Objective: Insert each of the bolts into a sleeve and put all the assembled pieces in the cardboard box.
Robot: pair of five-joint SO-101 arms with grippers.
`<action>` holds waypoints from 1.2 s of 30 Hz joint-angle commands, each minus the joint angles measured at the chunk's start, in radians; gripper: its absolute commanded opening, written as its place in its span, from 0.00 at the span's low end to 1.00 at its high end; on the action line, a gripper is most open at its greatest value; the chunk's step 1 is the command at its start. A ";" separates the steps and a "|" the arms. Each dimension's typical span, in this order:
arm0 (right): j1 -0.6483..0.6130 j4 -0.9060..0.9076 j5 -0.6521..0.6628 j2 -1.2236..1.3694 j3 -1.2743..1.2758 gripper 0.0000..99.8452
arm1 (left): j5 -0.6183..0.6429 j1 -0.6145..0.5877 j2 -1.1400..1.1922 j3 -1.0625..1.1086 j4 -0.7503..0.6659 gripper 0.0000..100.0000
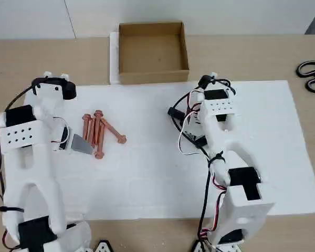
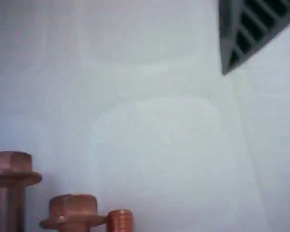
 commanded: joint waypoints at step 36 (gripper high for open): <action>0.015 0.314 0.169 -0.018 -0.256 0.00 | 0.032 0.000 0.000 -0.050 0.040 0.35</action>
